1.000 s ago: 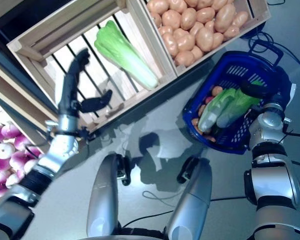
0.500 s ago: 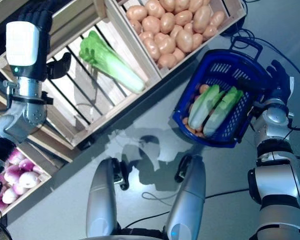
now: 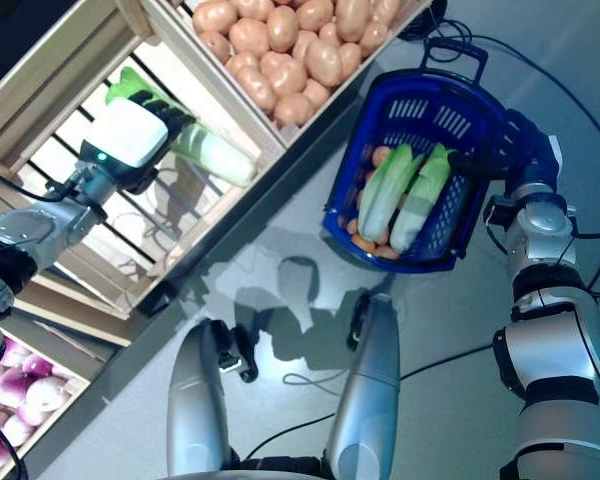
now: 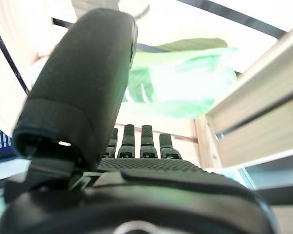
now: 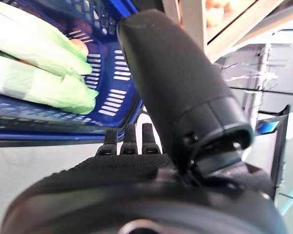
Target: Put vegetables into the basket
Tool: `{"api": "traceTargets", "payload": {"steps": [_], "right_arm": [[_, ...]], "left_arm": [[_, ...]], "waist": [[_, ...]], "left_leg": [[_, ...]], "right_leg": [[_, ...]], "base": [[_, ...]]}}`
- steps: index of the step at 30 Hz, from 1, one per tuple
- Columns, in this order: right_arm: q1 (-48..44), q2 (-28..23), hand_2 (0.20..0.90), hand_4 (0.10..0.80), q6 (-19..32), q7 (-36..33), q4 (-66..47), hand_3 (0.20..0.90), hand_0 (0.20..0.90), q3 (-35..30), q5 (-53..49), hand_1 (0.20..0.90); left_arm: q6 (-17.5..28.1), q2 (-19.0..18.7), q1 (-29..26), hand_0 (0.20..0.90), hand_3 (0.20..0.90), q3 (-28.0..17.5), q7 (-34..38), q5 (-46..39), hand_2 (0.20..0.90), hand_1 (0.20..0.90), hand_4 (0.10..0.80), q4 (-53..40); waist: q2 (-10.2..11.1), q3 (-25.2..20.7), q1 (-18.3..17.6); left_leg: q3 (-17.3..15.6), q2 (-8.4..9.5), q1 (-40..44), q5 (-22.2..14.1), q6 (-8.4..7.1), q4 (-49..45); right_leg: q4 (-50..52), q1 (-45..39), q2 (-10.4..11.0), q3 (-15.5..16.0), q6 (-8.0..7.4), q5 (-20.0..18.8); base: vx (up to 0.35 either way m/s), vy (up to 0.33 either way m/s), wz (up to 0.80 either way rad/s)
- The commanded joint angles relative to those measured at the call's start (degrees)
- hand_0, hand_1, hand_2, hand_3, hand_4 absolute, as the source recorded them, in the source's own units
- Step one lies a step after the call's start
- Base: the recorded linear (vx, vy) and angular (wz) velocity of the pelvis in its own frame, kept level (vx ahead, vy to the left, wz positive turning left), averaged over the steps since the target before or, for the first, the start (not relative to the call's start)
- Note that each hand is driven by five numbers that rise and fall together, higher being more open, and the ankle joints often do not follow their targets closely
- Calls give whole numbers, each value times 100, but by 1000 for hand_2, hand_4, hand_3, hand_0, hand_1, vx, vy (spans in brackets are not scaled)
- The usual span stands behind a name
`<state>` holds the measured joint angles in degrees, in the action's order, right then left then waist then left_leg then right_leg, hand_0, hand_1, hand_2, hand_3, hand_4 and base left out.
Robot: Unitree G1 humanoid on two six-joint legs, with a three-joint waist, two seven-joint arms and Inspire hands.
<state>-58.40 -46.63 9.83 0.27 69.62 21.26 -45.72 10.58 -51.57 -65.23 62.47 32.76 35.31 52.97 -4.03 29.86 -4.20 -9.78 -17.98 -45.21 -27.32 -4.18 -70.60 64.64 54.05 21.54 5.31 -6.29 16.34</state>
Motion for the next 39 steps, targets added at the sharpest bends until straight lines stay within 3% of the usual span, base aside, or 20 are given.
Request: {"api": "traceTargets", "payload": {"steps": [1,19,25,34,39], "right_arm": [[-526,-272,900,800,399,142,54,900,900,13,-314,900],[-480,-185,900,800,559,224,-145,900,900,295,42,900],[-520,-179,900,800,626,220,-202,900,900,401,121,900],[-693,-141,900,800,640,442,-327,900,900,559,69,900],[-720,-131,900,800,597,614,-673,900,900,519,-310,900]], "left_arm": [[-73,-250,-785,900,900,-316,362,-353,900,900,800,155],[-176,-78,-1260,900,900,-58,1143,404,900,900,800,304],[-185,-56,-1260,900,900,80,797,555,900,900,800,300],[-386,120,-1349,900,900,413,-453,406,900,900,800,481],[-443,239,-1514,900,900,423,-639,419,900,900,800,587]], "waist": [[91,-255,9],[227,-150,-36],[236,-155,-59],[279,-167,-115],[338,-164,-122]], "left_leg": [[420,-247,-374,337,-537,488],[574,-418,-1092,204,-618,20],[598,-432,-1198,175,-622,-64],[750,-510,-1603,125,-624,-366],[904,-578,-2023,62,-615,-683]], "right_leg": [[-279,-369,390,-222,-412,-19],[6,239,478,-284,-469,-53],[68,336,476,-314,-476,-52],[430,678,466,-497,-499,47],[761,1085,473,-625,-483,101]], "base": [[-70,20,-7],[-17,2,-2],[0,0,0],[3,2,-2],[-18,-25,0]]}}
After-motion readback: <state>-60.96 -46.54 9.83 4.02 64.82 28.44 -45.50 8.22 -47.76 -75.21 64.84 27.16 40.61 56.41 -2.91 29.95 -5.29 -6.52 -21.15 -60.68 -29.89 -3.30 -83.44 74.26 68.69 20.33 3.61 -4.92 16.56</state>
